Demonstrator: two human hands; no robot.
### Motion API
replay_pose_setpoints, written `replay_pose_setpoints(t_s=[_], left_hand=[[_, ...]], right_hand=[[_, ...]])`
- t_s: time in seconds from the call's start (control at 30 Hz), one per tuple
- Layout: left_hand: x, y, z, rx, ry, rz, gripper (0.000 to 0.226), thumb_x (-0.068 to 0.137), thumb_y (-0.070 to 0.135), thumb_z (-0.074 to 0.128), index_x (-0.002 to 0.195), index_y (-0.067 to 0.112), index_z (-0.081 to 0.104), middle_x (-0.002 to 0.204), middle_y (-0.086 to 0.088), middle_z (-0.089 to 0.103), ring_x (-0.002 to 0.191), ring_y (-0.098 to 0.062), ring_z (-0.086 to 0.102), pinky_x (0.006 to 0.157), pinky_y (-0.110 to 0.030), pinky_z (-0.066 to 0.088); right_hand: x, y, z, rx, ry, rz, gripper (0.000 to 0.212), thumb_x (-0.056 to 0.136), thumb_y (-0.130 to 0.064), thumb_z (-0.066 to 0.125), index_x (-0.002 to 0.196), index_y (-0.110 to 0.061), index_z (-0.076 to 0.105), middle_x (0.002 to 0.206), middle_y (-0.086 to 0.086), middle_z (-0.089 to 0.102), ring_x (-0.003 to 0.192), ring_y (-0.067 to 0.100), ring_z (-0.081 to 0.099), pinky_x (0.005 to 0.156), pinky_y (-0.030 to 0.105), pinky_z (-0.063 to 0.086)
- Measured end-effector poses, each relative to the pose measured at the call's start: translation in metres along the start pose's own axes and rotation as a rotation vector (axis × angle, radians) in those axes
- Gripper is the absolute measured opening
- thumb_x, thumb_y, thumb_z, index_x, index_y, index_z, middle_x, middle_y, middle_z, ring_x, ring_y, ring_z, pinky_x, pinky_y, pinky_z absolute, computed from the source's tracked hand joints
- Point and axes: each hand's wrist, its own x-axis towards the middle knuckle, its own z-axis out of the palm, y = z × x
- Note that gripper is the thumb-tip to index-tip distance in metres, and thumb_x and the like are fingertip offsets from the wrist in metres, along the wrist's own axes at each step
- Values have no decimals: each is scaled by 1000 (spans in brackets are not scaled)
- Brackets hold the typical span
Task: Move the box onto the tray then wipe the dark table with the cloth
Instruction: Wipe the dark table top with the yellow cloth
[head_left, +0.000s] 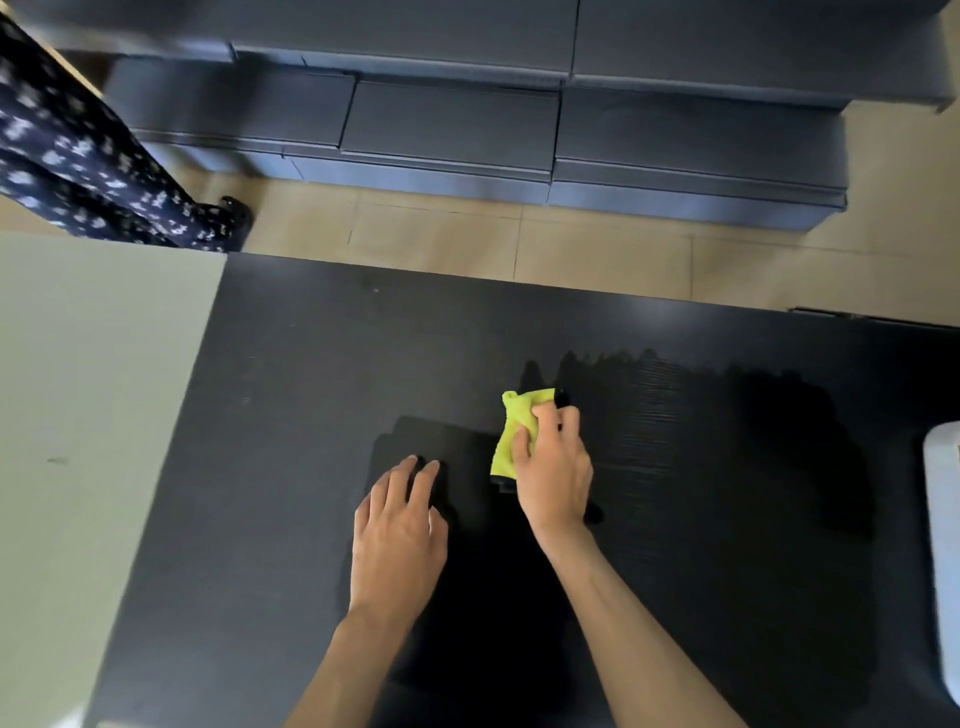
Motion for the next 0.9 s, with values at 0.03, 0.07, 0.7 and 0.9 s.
replay_pose_setpoints(t_s=[0.03, 0.07, 0.7, 0.9], left_hand=[[2, -12, -4, -13, 13, -21, 53, 88, 15, 69, 139, 16, 57, 142, -6, 59, 126, -28, 58, 100, -47, 53], [3, -24, -7, -25, 27, -39, 52, 88, 13, 68, 138, 16, 58, 141, -6, 59, 125, -28, 58, 99, -46, 53], [56, -85, -36, -28, 128, -6, 43, 88, 11, 66, 129, 19, 61, 136, -4, 60, 122, -28, 57, 93, -46, 52], [58, -32, -17, -32, 135, 77, 42, 88, 11, 68, 129, 17, 61, 138, -4, 59, 122, -27, 55, 93, -46, 52]], right_hand=[[-2, -17, 11, 3, -12, -18, 17, 96, -26, 63, 106, -13, 57, 103, 4, 51, 75, 24, 60, 56, 34, 48], [-4, -34, 22, 7, -25, -33, 17, 95, -26, 63, 105, -14, 57, 103, 4, 51, 75, 23, 60, 57, 32, 46], [52, -105, 58, -5, 28, -60, 18, 97, -25, 66, 111, -16, 58, 106, 4, 53, 79, 23, 64, 57, 37, 54], [64, 1, -1, -61, 151, 31, 22, 99, -27, 63, 118, -15, 59, 108, 6, 52, 76, 22, 63, 55, 39, 54]])
